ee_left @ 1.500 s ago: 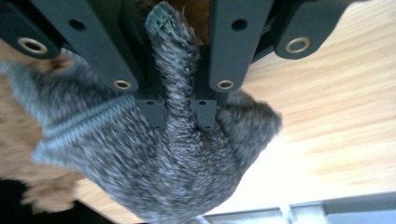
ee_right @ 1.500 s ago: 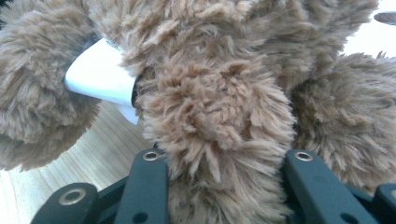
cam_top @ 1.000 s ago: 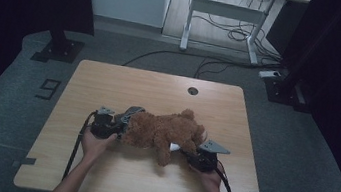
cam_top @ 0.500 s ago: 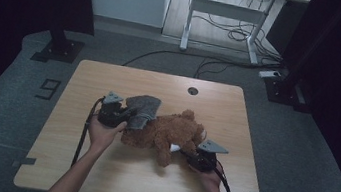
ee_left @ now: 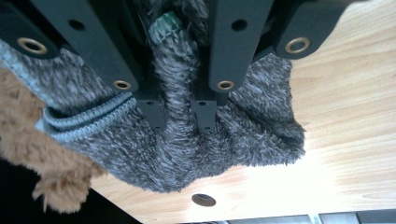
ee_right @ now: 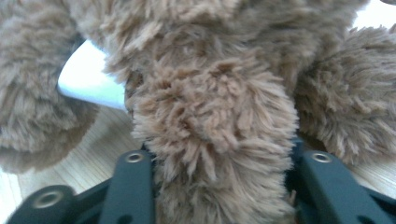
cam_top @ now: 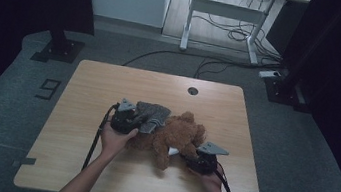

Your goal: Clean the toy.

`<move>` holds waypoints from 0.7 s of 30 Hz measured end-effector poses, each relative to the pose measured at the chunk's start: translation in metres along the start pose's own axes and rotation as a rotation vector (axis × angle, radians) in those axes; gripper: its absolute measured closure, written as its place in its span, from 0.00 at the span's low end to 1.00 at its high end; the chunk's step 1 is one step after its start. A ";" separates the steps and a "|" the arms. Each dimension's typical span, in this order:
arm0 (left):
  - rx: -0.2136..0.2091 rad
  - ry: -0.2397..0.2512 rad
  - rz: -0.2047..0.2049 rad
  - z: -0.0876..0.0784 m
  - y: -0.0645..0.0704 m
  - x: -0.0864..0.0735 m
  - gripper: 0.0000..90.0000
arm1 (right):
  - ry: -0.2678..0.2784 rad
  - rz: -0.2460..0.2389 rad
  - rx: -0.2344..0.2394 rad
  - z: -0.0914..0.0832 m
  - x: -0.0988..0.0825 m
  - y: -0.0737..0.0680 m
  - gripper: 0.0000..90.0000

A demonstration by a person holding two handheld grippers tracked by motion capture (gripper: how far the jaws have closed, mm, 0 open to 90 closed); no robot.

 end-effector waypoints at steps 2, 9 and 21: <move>0.004 0.009 0.004 -0.002 0.001 -0.005 0.88 | 0.003 0.008 0.006 -0.002 0.001 0.000 0.54; 0.002 0.047 -0.011 -0.007 0.000 -0.020 0.89 | 0.004 0.018 0.022 -0.016 0.012 0.002 0.40; 0.024 0.077 0.027 -0.013 0.008 -0.028 0.89 | 0.085 0.085 0.058 -0.047 0.026 0.010 0.36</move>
Point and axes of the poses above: each handheld gripper's, and its own axes: z roughly forward along the jaws, x roughly out of its top, y roughly to its right, the point moved 3 cm from there along z, roughly forward along the jaws, and after that the axes turned 5 degrees about z, right-handed, at the moved point
